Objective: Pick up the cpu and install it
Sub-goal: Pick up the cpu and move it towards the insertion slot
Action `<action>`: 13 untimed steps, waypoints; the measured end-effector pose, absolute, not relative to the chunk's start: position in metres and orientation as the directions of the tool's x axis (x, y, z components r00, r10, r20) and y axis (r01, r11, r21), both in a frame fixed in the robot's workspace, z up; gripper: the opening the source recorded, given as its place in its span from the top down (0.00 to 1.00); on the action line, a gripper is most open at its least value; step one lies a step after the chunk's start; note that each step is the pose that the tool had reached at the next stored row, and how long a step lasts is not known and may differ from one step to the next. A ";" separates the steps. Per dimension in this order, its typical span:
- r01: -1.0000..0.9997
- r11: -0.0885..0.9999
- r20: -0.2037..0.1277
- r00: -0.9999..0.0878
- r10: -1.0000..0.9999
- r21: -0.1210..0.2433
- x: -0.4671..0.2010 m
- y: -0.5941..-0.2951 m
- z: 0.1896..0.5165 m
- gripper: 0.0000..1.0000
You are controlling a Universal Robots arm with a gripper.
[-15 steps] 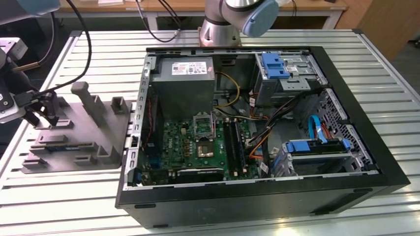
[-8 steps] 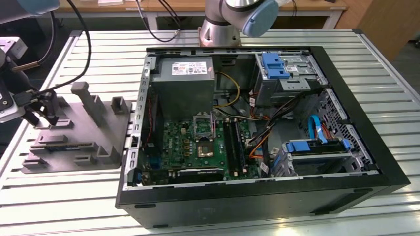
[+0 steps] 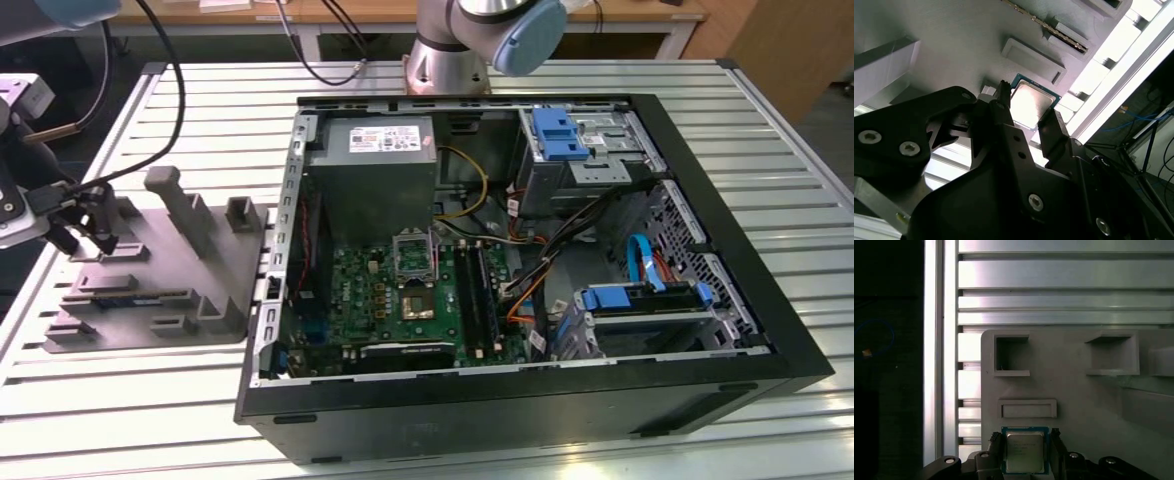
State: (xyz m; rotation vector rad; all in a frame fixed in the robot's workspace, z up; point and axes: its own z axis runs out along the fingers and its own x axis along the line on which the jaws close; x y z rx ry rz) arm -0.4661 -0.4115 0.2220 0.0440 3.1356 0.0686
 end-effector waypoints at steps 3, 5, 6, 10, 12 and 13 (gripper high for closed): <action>0.028 0.999 -0.004 -1.000 0.028 0.043 -0.466 -0.412 0.224 0.53; 0.028 0.999 -0.004 -1.000 0.028 0.043 -0.466 -0.412 0.224 0.53; 0.028 0.999 -0.004 -1.000 0.028 0.043 -0.466 -0.412 0.225 0.53; 0.028 0.999 -0.004 -1.000 0.028 0.043 -0.466 -0.412 0.226 0.53; 0.028 0.999 -0.004 -1.000 0.028 0.043 -0.466 -0.412 0.227 0.53; 0.028 0.999 -0.004 -1.000 0.028 0.043 -0.466 -0.412 0.227 0.53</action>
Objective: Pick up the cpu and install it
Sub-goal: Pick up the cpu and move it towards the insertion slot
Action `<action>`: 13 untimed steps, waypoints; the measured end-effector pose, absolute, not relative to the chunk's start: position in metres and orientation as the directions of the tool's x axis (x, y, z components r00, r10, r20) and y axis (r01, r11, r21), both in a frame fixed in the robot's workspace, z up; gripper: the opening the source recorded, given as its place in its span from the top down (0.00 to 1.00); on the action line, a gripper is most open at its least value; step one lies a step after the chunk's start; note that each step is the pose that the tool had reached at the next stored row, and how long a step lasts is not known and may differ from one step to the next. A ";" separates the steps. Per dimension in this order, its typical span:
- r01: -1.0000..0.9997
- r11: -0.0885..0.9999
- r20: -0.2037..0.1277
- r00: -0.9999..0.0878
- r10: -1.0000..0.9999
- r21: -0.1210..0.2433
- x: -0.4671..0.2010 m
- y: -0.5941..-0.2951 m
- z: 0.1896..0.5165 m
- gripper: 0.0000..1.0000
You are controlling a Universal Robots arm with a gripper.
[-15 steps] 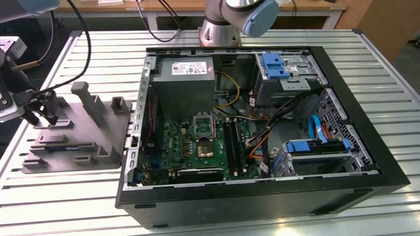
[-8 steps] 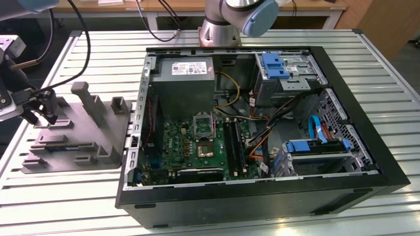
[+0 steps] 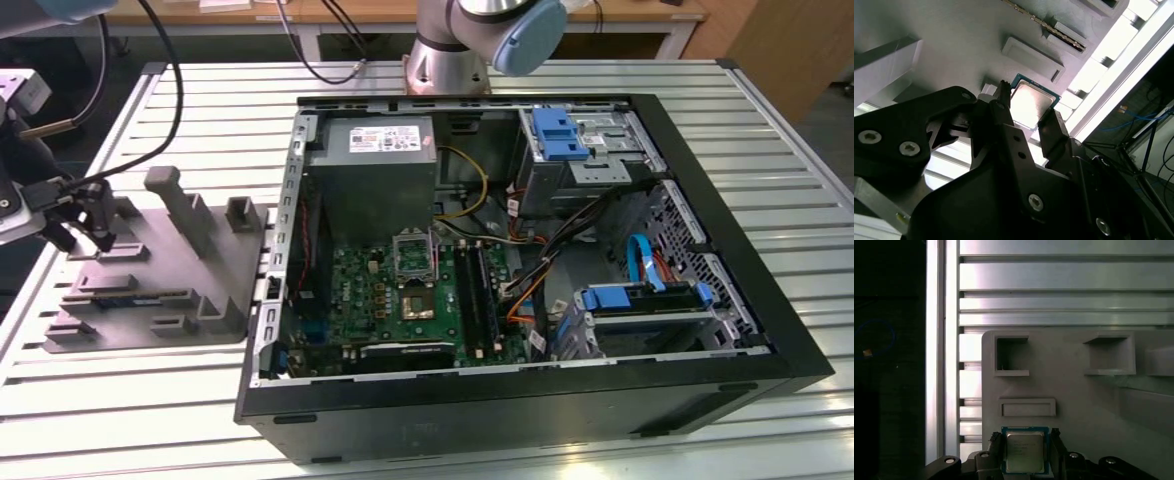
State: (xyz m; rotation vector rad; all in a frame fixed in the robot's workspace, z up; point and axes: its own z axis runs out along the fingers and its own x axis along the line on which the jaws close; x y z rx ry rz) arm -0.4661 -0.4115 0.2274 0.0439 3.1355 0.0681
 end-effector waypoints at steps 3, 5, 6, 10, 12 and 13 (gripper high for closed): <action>0.028 0.999 -0.004 -1.000 0.028 0.043 -0.466 -0.412 0.229 0.53; 0.028 0.999 -0.004 -1.000 0.028 0.043 -0.466 -0.412 0.230 0.53; 0.028 0.999 -0.004 -1.000 0.028 0.043 -0.466 -0.412 0.231 0.53; 0.028 0.999 -0.004 -1.000 0.028 0.043 -0.466 -0.411 0.233 0.53; 0.028 0.999 -0.005 -1.000 0.028 0.044 -0.466 -0.412 0.234 0.53; 0.028 0.999 -0.005 -1.000 0.028 0.044 -0.466 -0.411 0.234 0.53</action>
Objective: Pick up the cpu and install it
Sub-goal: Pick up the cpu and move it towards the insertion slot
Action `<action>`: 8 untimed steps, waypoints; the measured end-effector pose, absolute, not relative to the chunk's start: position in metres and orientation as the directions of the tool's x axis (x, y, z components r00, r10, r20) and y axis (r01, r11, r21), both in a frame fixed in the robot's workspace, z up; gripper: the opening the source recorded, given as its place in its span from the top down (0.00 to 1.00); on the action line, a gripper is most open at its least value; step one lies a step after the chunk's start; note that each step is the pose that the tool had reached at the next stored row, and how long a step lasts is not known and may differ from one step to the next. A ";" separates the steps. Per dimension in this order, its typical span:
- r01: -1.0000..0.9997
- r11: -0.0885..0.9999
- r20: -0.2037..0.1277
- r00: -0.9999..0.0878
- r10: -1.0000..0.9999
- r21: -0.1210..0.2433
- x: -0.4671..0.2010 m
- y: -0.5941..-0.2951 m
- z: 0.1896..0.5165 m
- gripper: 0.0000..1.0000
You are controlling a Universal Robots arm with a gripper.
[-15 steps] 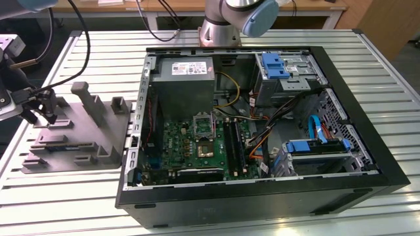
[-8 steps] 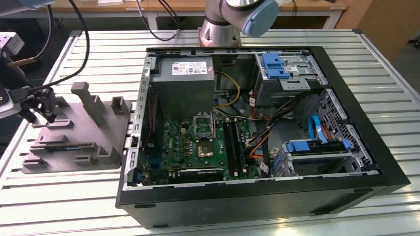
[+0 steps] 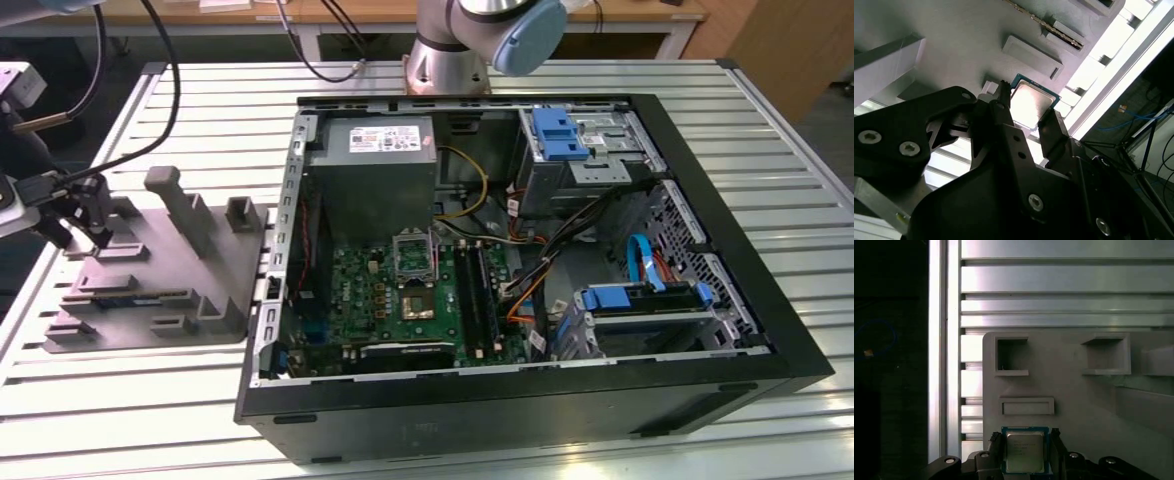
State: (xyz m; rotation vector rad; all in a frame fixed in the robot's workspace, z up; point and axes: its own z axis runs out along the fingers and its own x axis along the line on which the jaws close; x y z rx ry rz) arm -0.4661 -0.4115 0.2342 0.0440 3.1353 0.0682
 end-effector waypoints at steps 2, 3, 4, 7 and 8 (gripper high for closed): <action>0.028 0.999 -0.004 -1.000 0.028 0.043 -0.466 -0.412 0.235 0.53; 0.028 0.999 -0.005 -1.000 0.028 0.044 -0.466 -0.411 0.235 0.53; 0.028 0.999 -0.004 -1.000 0.028 0.044 -0.466 -0.411 0.235 0.53; 0.028 0.999 -0.004 -1.000 0.028 0.043 -0.466 -0.412 0.237 0.53; 0.028 0.999 -0.004 -1.000 0.028 0.043 -0.466 -0.412 0.237 0.53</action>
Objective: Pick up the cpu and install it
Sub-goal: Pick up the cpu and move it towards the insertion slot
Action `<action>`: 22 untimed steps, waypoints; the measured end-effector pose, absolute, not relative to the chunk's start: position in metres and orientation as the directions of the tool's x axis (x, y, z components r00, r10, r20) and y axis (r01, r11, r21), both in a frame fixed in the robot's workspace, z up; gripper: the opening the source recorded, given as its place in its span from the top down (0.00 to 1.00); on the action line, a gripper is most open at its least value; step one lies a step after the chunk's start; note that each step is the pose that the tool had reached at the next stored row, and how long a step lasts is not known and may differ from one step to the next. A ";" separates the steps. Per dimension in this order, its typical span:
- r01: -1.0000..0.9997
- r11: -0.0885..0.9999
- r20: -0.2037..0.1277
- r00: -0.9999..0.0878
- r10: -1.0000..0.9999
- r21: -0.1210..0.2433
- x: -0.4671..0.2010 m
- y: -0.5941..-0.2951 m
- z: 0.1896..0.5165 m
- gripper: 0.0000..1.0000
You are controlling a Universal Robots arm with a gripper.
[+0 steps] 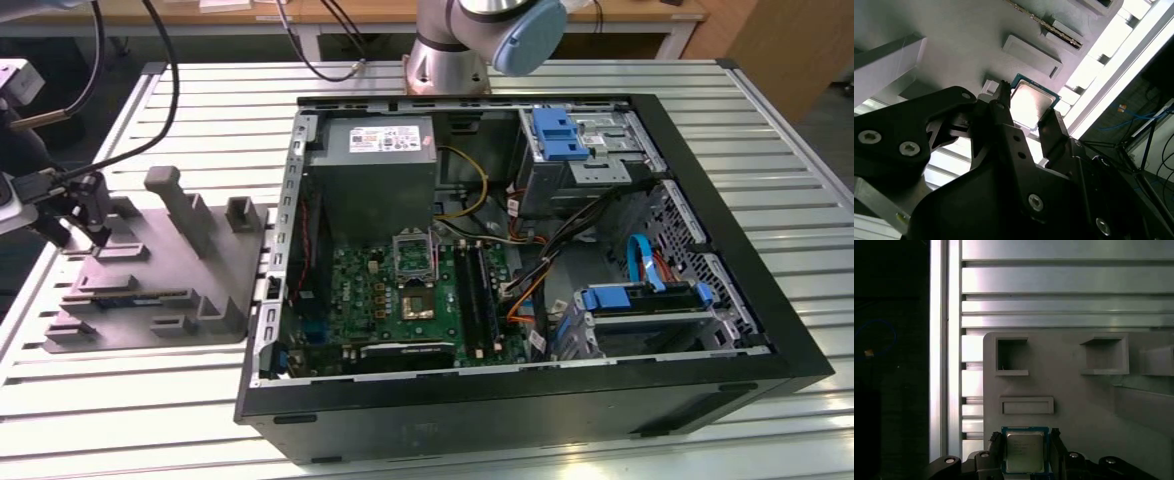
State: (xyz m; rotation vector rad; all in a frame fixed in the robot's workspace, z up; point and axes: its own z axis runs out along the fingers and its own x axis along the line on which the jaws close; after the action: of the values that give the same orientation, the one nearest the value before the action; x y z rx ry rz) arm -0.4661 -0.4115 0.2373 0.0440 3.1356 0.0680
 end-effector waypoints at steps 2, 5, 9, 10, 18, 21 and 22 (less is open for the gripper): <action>0.028 0.999 -0.004 -1.000 0.028 0.043 -0.466 -0.411 0.238 0.53; 0.028 0.999 -0.004 -1.000 0.028 0.043 -0.466 -0.411 0.239 0.53; 0.028 0.999 -0.004 -1.000 0.028 0.043 -0.466 -0.412 0.240 0.53; 0.028 0.999 -0.004 -1.000 0.028 0.044 -0.466 -0.411 0.241 0.53; 0.028 0.999 -0.004 -1.000 0.028 0.043 -0.466 -0.411 0.245 0.53; 0.028 0.999 -0.004 -1.000 0.028 0.043 -0.466 -0.411 0.247 0.53; 0.028 0.999 -0.004 -1.000 0.028 0.043 -0.466 -0.412 0.247 0.53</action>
State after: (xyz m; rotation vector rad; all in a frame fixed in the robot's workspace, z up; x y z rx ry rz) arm -0.4661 -0.4115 0.2471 0.0440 3.1356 0.0680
